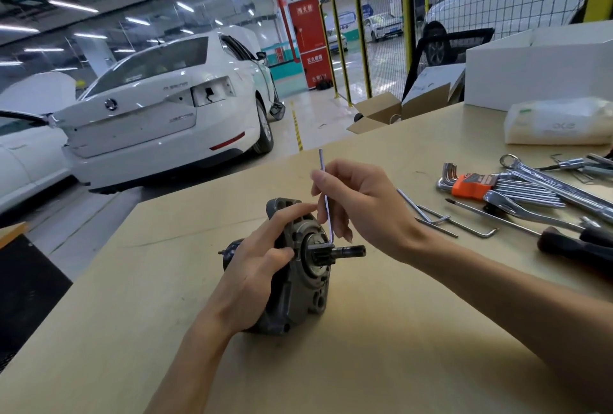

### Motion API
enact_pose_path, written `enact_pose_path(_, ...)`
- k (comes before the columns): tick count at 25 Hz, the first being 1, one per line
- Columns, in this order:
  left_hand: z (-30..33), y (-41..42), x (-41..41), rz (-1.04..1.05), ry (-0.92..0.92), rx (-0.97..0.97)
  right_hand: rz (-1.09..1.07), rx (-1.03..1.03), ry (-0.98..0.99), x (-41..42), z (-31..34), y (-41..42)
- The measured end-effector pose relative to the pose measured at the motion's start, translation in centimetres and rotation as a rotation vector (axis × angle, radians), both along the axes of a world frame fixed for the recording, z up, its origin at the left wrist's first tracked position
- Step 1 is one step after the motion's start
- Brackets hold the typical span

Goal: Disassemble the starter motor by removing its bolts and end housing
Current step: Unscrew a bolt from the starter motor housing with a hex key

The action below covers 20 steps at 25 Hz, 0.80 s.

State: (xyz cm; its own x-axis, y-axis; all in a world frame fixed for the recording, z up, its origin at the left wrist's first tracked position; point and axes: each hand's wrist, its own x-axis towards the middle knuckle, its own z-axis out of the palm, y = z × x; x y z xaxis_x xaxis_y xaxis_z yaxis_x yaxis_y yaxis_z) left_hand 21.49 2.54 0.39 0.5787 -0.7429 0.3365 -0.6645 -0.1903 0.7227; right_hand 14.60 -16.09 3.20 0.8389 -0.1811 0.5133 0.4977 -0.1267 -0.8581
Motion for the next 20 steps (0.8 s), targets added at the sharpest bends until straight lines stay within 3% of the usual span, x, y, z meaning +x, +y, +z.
enact_pose_path(6,0.3,0.4,-0.3,-0.023,-0.131,0.065,-0.027,-0.012,-0.006,0.1,-0.1,0.1)
enact_pose_path(20,0.4,-0.1,-1.1,0.065,-0.181,0.032,0.052,0.01,0.055,0.2,-1.0,1.1)
